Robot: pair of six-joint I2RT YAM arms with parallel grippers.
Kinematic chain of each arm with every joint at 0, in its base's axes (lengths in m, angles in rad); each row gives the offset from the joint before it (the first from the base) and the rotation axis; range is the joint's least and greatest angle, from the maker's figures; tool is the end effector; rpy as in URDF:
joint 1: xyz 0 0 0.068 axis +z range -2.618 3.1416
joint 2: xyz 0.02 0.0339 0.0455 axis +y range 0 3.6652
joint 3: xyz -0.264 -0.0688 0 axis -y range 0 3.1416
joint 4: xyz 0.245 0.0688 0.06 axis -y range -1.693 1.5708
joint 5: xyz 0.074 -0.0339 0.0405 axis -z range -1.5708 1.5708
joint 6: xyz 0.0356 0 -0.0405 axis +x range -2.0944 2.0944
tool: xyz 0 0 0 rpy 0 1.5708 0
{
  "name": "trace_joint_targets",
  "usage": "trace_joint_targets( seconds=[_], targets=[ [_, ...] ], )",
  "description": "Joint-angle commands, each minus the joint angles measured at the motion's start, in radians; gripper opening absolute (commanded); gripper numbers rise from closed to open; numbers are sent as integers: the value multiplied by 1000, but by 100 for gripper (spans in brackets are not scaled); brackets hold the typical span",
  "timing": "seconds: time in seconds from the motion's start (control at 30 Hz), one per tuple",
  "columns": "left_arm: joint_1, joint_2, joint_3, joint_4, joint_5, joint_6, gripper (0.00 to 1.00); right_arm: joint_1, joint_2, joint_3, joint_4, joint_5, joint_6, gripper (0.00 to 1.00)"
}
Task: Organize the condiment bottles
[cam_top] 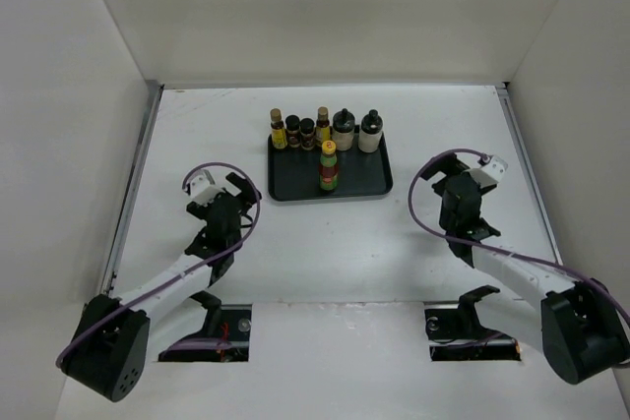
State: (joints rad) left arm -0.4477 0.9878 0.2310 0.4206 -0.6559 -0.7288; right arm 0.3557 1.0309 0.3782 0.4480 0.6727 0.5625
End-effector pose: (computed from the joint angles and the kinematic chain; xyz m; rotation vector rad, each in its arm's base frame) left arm 0.1811 -0.0629 0.1756 -0.6782 1.7103 -0.1982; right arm 0.2094 0.0541 0.2181 0.6430 1.6072 0.0785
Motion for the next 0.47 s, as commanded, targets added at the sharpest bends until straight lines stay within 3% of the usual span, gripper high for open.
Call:
trace_joint_targets(
  seconds=[0.0, 0.43],
  targets=[
    [17, -69, -4, -12, -37, 3, 100, -11, 32, 19, 46, -42, 117, 100],
    [17, -60, -5, 29, -21, 5, 100, 10, 103, 50, 51, -62, 120, 100]
  ],
)
